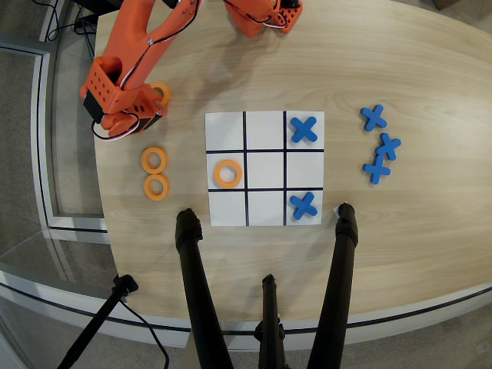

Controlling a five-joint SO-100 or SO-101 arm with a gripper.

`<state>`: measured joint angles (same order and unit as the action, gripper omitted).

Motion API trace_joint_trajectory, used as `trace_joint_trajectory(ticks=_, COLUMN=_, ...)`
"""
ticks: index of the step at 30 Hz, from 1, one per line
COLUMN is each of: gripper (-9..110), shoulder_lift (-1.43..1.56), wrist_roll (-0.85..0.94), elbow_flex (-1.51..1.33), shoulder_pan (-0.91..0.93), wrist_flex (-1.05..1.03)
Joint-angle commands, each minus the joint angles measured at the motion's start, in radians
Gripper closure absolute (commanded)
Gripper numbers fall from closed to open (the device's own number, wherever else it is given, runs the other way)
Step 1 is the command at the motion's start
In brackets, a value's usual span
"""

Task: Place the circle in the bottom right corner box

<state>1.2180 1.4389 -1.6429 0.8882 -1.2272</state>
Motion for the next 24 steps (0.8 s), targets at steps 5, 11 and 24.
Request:
trace_joint_trajectory(ticks=5, gripper=102, shoulder_lift=0.02, wrist_roll=0.006, elbow_flex=-0.046, shoulder_pan=0.014, wrist_flex=0.035)
trace_joint_trajectory(ticks=11, gripper=102, shoulder_lift=0.158, wrist_roll=0.008, elbow_flex=0.043, shoulder_pan=-0.057, wrist_flex=-0.064)
trace_joint_trajectory(ticks=24, gripper=102, shoulder_lift=0.629, wrist_roll=0.038, elbow_flex=0.278, shoulder_pan=-0.597, wrist_flex=-0.308)
